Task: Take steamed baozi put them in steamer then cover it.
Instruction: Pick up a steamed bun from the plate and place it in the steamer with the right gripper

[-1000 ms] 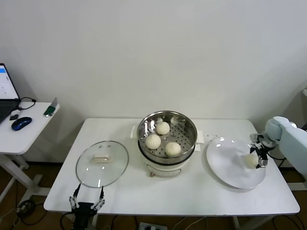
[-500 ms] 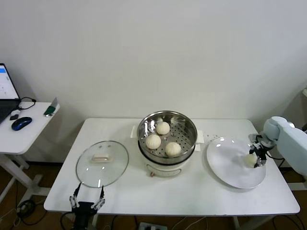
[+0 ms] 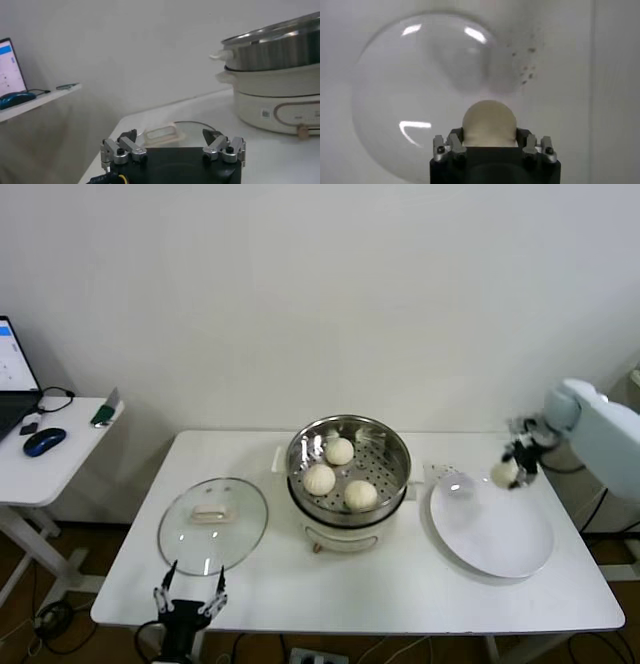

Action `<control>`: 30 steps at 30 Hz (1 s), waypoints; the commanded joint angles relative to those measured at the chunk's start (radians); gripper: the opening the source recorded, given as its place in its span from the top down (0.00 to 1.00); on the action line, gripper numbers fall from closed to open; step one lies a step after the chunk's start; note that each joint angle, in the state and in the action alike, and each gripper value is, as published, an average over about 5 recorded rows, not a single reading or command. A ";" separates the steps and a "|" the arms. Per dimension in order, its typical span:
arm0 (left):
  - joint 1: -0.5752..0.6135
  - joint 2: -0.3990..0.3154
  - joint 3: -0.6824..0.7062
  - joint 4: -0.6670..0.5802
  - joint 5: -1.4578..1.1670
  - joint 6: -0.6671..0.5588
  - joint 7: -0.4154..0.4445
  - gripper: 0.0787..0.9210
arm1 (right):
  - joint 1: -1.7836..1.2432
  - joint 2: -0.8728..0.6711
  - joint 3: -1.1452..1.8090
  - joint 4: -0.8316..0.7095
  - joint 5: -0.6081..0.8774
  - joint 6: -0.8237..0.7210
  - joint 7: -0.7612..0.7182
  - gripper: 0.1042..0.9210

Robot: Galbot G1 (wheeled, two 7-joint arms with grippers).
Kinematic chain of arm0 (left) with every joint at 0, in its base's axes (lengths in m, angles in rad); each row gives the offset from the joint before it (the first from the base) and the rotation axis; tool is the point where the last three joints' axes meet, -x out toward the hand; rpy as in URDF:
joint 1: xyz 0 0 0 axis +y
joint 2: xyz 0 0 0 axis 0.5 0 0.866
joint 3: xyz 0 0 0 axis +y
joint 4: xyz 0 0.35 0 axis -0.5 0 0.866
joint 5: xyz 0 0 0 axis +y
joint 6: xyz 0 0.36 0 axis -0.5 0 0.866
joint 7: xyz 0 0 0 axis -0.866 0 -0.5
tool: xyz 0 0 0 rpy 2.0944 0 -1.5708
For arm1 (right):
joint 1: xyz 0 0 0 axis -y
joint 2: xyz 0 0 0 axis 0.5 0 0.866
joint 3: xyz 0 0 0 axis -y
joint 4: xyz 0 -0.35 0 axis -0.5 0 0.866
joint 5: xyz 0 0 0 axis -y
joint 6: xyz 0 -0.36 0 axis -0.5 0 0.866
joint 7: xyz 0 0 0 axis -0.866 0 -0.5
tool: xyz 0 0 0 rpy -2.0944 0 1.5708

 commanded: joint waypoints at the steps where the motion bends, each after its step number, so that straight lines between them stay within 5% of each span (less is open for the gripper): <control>1: 0.001 0.004 0.018 -0.012 -0.001 0.003 0.005 0.12 | 0.403 0.141 -0.406 0.017 0.444 -0.097 -0.013 0.31; 14: 0.011 0.024 0.055 -0.026 -0.002 -0.002 0.011 0.12 | 0.525 0.374 -0.658 0.145 0.779 -0.205 0.046 0.31; 30: -0.008 0.043 0.063 -0.019 -0.036 0.010 0.016 0.12 | 0.380 0.453 -0.732 0.220 0.782 -0.242 0.118 0.31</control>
